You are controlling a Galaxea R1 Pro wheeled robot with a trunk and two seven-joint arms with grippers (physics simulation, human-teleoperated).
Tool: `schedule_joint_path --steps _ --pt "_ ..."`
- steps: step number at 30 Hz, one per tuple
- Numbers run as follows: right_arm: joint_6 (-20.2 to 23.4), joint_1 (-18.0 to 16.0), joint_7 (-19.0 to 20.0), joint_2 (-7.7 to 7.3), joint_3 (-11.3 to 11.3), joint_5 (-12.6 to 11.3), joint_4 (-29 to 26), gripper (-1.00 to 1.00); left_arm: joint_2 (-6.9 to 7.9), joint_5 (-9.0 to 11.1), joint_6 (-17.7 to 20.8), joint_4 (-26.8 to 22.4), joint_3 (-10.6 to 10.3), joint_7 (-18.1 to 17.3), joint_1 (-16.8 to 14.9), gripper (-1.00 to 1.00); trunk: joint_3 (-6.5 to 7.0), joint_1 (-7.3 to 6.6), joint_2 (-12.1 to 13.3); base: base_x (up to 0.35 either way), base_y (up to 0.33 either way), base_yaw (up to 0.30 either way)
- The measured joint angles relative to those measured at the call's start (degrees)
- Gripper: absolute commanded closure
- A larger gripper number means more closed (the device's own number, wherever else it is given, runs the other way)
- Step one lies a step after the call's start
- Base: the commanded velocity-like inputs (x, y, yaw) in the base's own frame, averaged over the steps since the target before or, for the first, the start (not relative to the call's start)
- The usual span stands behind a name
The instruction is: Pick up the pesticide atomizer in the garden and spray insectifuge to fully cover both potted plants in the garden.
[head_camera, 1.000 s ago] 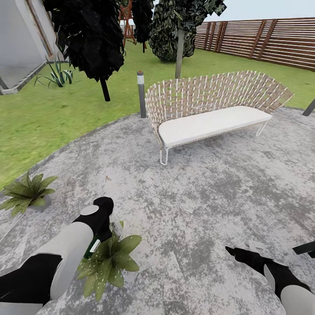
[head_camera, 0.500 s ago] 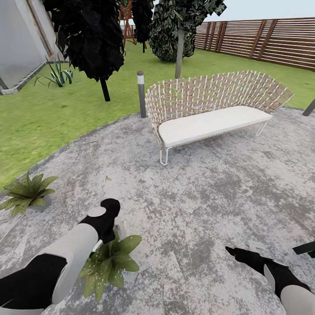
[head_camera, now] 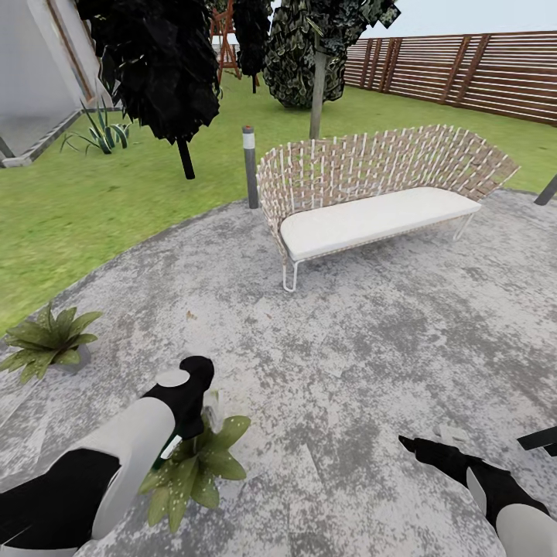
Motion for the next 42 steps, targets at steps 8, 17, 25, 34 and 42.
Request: schedule_joint_path --steps 8,17,25,34,42 --pt "0.00 0.03 0.01 0.00 0.00 0.01 0.00 -1.00 -0.29 -0.02 -2.04 2.64 -0.34 0.02 -0.01 1.00 0.00 0.00 0.00 0.000 0.000 0.000" --pt "0.00 0.03 -0.01 0.00 0.00 0.01 0.00 -1.00 0.10 0.03 -2.25 5.05 -0.33 0.10 0.00 1.00 0.00 0.00 0.00 0.000 0.000 0.000" --pt "0.00 0.01 -0.01 0.00 0.00 0.00 0.00 -1.00 0.12 0.10 -3.29 6.73 -0.39 0.36 -0.02 1.00 0.00 0.00 0.00 0.000 0.000 0.000" --pt "0.00 0.02 -0.01 0.00 0.00 0.02 0.00 -1.00 0.09 0.00 -3.07 0.02 0.13 0.41 -0.01 1.00 0.00 0.00 0.00 0.000 0.000 0.000" --pt "0.00 0.01 -0.01 0.00 0.00 0.01 0.00 -1.00 0.10 0.05 -2.97 -4.85 0.20 0.43 -0.03 1.00 0.00 0.03 0.00 -0.200 0.000 0.000"
